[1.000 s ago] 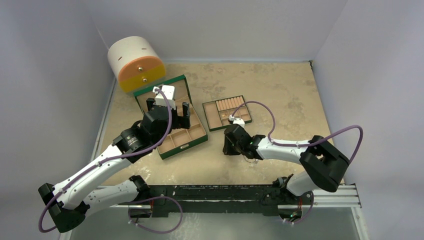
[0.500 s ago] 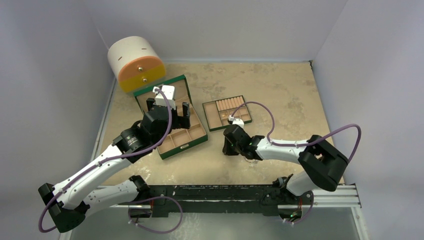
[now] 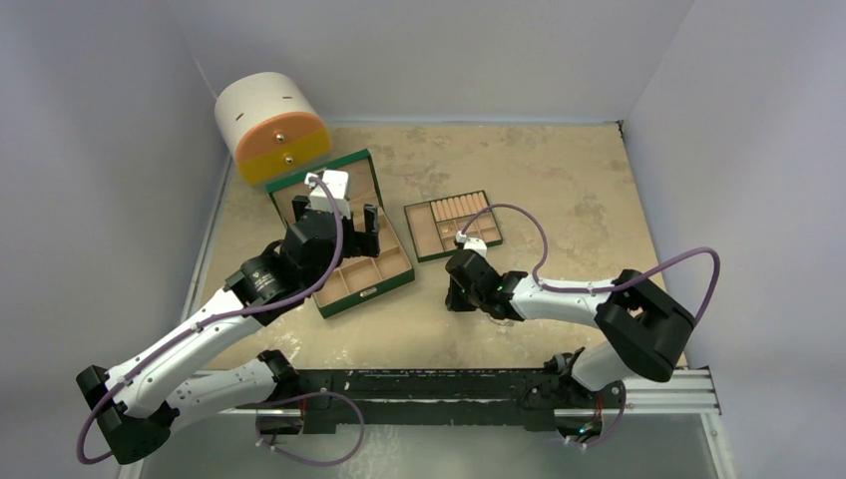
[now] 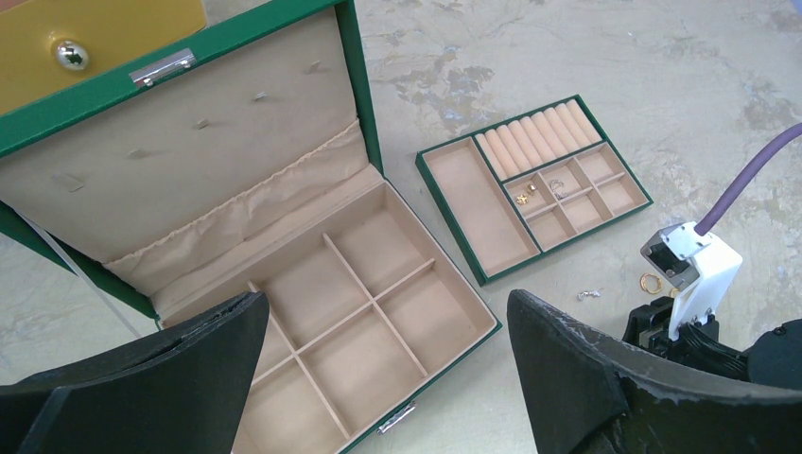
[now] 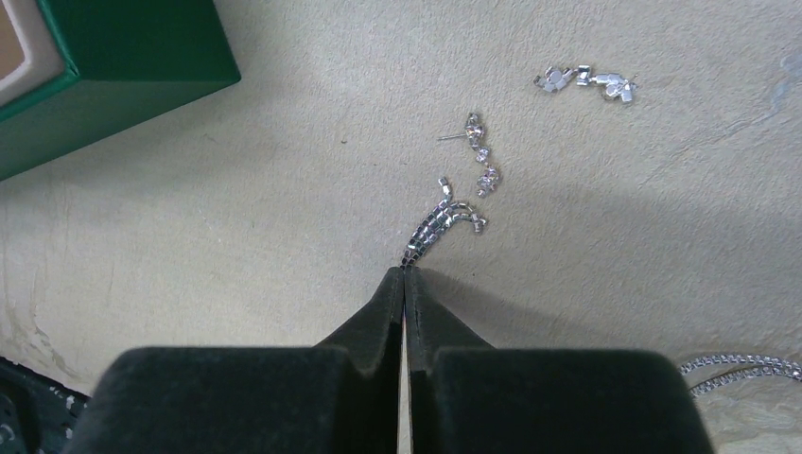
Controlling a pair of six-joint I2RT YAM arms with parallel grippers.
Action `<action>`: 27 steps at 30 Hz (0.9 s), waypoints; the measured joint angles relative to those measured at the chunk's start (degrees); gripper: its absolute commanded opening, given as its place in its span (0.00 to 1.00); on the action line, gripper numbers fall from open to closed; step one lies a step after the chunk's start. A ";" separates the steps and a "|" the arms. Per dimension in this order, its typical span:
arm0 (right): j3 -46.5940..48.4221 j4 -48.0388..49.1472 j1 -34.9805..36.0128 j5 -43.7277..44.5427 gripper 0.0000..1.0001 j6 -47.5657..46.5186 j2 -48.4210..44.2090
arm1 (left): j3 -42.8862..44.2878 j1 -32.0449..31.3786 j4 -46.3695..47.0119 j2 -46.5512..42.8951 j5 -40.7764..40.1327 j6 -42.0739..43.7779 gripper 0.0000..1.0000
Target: Organize the mixed jewelry
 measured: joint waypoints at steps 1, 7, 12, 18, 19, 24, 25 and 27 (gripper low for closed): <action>0.00 -0.02 0.00 0.00 0.00 0.02 -0.02 | 0.00 0.00 0.00 0.00 0.00 0.00 0.97; 0.00 -0.85 0.02 0.09 0.00 -0.04 -0.74 | 0.00 0.00 0.00 0.00 0.02 0.00 0.97; 0.13 -3.15 0.02 1.14 0.00 -0.09 -3.98 | 0.00 0.00 0.00 0.00 0.07 0.00 0.97; 2.12 -6.71 0.00 3.32 0.00 -1.42 -8.59 | 0.00 0.00 0.00 0.00 0.26 0.00 0.97; 2.23 -6.75 0.02 3.37 0.00 -1.49 -8.74 | 0.00 0.00 0.00 0.00 0.28 0.00 0.97; 6.60 -9.62 0.00 7.82 0.00 -4.81 -10.27 | 0.00 0.00 0.00 0.00 0.39 0.00 0.97; 7.72 -10.03 0.00 8.76 0.00 -5.66 -10.27 | 0.00 0.00 0.00 0.00 0.39 0.00 0.97; 9.66 -10.99 -0.07 10.95 0.00 -7.41 -10.25 | 0.00 0.00 -0.02 0.00 0.39 0.00 0.97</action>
